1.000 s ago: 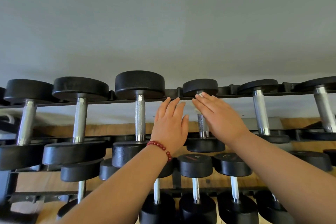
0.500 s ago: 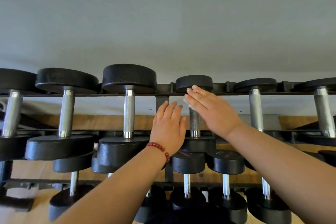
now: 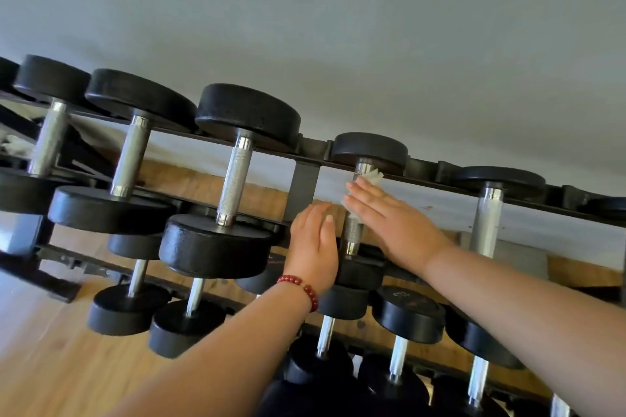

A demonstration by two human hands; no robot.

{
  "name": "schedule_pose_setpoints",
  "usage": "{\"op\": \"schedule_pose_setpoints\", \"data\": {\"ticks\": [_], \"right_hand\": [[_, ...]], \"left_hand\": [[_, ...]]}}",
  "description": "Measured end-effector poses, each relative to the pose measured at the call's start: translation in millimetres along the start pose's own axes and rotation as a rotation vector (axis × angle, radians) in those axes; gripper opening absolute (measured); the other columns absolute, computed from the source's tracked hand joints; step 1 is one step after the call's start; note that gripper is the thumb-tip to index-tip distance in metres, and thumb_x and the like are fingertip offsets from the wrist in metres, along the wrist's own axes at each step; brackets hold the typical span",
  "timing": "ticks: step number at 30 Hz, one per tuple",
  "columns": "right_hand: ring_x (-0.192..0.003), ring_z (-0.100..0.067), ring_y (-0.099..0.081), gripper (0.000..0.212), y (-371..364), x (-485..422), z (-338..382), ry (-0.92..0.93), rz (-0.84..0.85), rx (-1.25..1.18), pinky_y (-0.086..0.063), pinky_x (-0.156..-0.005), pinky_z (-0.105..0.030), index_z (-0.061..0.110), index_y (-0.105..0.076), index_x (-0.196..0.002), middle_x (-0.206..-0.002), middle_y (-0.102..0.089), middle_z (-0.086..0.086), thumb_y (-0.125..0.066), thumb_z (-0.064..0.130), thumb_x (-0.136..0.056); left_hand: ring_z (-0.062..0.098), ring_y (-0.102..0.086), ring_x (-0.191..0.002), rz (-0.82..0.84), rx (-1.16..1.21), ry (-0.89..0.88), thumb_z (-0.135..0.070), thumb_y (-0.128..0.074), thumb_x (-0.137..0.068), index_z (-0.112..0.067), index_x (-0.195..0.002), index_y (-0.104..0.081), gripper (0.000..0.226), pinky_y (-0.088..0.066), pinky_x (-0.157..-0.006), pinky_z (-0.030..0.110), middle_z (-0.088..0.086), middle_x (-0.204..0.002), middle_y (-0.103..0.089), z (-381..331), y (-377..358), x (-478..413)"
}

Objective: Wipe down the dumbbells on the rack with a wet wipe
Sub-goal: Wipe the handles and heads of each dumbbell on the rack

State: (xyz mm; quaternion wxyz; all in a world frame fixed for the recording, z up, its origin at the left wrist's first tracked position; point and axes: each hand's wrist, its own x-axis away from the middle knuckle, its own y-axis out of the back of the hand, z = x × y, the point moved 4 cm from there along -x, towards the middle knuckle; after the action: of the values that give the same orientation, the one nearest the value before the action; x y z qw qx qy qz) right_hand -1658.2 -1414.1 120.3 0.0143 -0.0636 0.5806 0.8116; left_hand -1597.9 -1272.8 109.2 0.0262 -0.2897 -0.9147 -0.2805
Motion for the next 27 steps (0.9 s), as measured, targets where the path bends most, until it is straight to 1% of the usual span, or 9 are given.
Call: {"op": "schedule_pose_setpoints", "data": {"ticks": [3,6,10,13,15,18,20,24,27], "right_hand": [[-0.140,-0.022,-0.029,0.077,-3,6,-1,0.128,0.018,-0.032,-0.032,-0.107,-0.045,0.011,-0.044,-0.143,-0.151,-0.029,0.000,-0.074,-0.010,-0.075],[-0.136,-0.024,-0.033,0.078,5,-13,-17,0.166,-0.019,0.035,-0.031,-0.107,-0.050,0.007,-0.047,-0.141,-0.148,-0.043,-0.008,-0.072,-0.018,-0.071],[-0.143,-0.020,-0.014,0.069,-1,-5,3,0.051,0.001,-0.044,-0.013,-0.112,-0.045,0.010,-0.039,-0.146,-0.153,-0.021,0.002,-0.060,-0.013,-0.085],[-0.140,-0.021,-0.023,0.068,2,3,1,0.165,0.038,-0.039,-0.027,-0.107,-0.044,0.012,-0.043,-0.145,-0.150,-0.025,0.004,-0.063,-0.009,-0.083],[-0.141,-0.020,-0.022,0.068,7,-10,-14,0.146,0.033,-0.003,-0.032,-0.110,-0.043,0.011,-0.039,-0.146,-0.150,-0.023,0.003,-0.053,-0.014,-0.084],[-0.143,-0.008,0.003,0.071,12,-19,-11,-0.023,0.086,-0.037,-0.010,-0.121,-0.031,0.015,-0.022,-0.151,-0.151,-0.002,0.010,-0.042,-0.016,-0.090],[-0.141,-0.001,0.014,0.072,5,-9,-2,-0.038,0.149,-0.083,0.006,-0.114,-0.020,0.022,-0.014,-0.151,-0.152,0.004,0.015,-0.041,-0.012,-0.093],[-0.143,0.001,0.003,0.064,6,2,0,-0.034,0.154,-0.167,-0.001,-0.116,-0.020,0.024,-0.018,-0.149,-0.152,-0.005,0.017,-0.044,-0.003,-0.097],[-0.142,0.003,-0.007,0.053,14,1,6,-0.178,-0.009,-0.242,-0.002,-0.113,-0.009,0.022,-0.025,-0.150,-0.151,-0.012,0.016,-0.040,0.008,-0.102]], "left_hand": [[0.009,-0.035,-0.133,-0.029,0.061,0.041,-0.024,-0.031,-0.105,-0.018,-0.138,-0.046,0.037,-0.027,-0.116,0.030,-0.001,-0.143,-0.041,5,1,0],[0.005,-0.037,-0.127,-0.072,0.045,-0.005,-0.019,-0.033,-0.104,-0.016,-0.134,-0.050,0.035,-0.025,-0.107,0.019,-0.002,-0.137,-0.045,5,5,0],[0.003,-0.039,-0.124,-0.100,0.037,-0.014,-0.017,-0.034,-0.104,-0.017,-0.132,-0.051,0.034,-0.024,-0.101,0.009,-0.003,-0.134,-0.048,9,8,-1],[0.005,-0.040,-0.125,-0.104,0.034,-0.020,-0.018,-0.034,-0.104,-0.017,-0.132,-0.052,0.034,-0.026,-0.103,0.013,-0.002,-0.134,-0.048,8,7,-1],[0.005,-0.040,-0.124,-0.105,0.017,-0.012,-0.019,-0.033,-0.104,-0.017,-0.132,-0.052,0.034,-0.027,-0.102,0.013,-0.003,-0.133,-0.048,7,7,0],[0.005,-0.041,-0.122,-0.126,-0.031,-0.009,-0.021,-0.033,-0.103,-0.016,-0.132,-0.052,0.034,-0.028,-0.099,0.009,-0.003,-0.132,-0.049,7,9,-1],[0.009,-0.041,-0.125,-0.133,-0.037,-0.002,-0.022,-0.035,-0.103,-0.014,-0.133,-0.051,0.035,-0.031,-0.105,0.020,-0.001,-0.133,-0.050,7,9,1],[0.008,-0.036,-0.131,-0.092,0.028,0.028,-0.024,-0.036,-0.103,-0.014,-0.137,-0.047,0.037,-0.025,-0.103,0.019,-0.002,-0.138,-0.045,1,1,10],[0.009,-0.033,-0.135,-0.053,-0.004,0.040,-0.029,-0.034,-0.103,-0.015,-0.141,-0.043,0.042,-0.024,-0.106,0.020,-0.001,-0.145,-0.041,3,-6,11]]}}
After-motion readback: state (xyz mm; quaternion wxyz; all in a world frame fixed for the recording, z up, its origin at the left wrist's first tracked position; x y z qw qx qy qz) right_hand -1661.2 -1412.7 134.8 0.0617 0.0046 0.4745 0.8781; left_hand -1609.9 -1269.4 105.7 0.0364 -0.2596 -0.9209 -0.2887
